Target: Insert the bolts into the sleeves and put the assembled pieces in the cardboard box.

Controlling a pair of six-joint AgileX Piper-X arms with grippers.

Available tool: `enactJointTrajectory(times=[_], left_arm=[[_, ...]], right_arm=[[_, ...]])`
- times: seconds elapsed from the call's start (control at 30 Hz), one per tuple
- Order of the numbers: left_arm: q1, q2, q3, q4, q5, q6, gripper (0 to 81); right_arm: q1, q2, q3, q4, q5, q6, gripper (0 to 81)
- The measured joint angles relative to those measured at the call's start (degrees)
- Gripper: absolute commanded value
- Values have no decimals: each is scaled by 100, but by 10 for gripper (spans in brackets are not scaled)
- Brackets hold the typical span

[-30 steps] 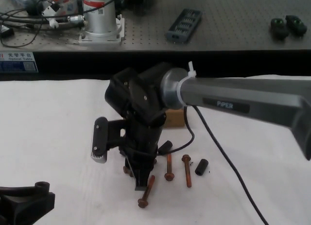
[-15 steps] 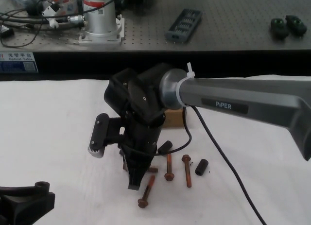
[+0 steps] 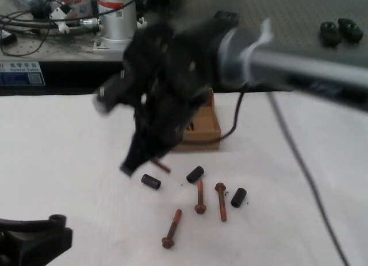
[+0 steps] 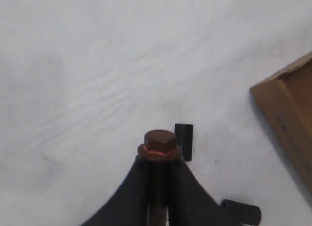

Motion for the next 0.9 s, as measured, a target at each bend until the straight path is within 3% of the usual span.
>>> enactJointTrajectory(times=[0.23,0.37,0.53,0.63,0.7,0.77,0.9], left_arm=[[0,167,0,-689,1010,-20,6],[-180,711,0,-1275,1624,-3,6],[-559,1225,0,-2204,1746,15,6],[-853,1528,0,-2711,1757,15,6],[-1351,1977,0,-3033,1766,15,6],[-1833,2421,0,-3618,1753,15,6],[-2313,3015,0,-4908,1595,15,6]], right_arm=[[0,-1151,715,-325,56,322,39],[0,-2485,2342,-1018,205,762,39],[0,-4655,4274,-2195,227,1485,39],[0,-6152,4950,-2918,165,1857,39],[0,-6807,5216,-3328,8,2012,39],[0,-7249,5465,-3784,-228,2162,39],[0,-7859,5896,-4612,-709,2408,39]])
